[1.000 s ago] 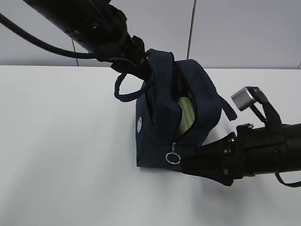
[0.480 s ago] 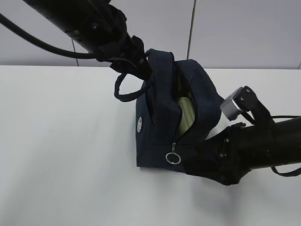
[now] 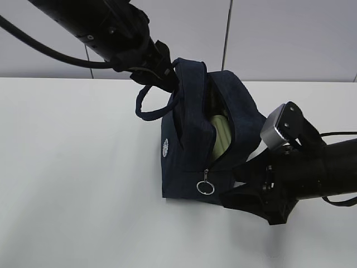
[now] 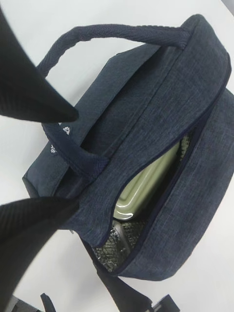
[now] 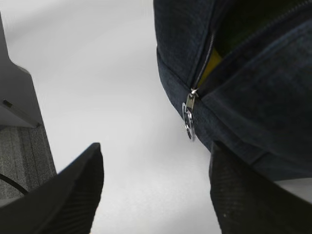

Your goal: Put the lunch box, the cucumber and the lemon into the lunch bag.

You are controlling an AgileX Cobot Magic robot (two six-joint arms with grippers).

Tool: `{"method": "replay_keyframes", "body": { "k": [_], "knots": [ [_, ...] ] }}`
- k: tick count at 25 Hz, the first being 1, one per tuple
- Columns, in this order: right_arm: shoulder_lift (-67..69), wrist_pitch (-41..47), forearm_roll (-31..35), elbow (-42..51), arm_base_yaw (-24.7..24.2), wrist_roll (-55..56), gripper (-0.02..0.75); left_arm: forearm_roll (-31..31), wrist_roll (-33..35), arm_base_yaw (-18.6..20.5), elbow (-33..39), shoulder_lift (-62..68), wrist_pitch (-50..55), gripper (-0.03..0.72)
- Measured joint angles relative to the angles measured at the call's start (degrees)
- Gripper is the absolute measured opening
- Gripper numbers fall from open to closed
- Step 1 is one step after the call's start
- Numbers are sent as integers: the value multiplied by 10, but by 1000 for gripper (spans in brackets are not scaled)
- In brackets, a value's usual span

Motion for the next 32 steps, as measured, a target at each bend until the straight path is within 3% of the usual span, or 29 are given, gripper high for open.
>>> {"method": "replay_keyframes", "body": {
  "k": [14,32],
  "knots": [
    [63,13,70,-12,0,-1,507,3,0,0,0,0,-10,344],
    [138,48,76,-50,0,-14,507,14,0,0,0,0,-17,344]
  ]
}}
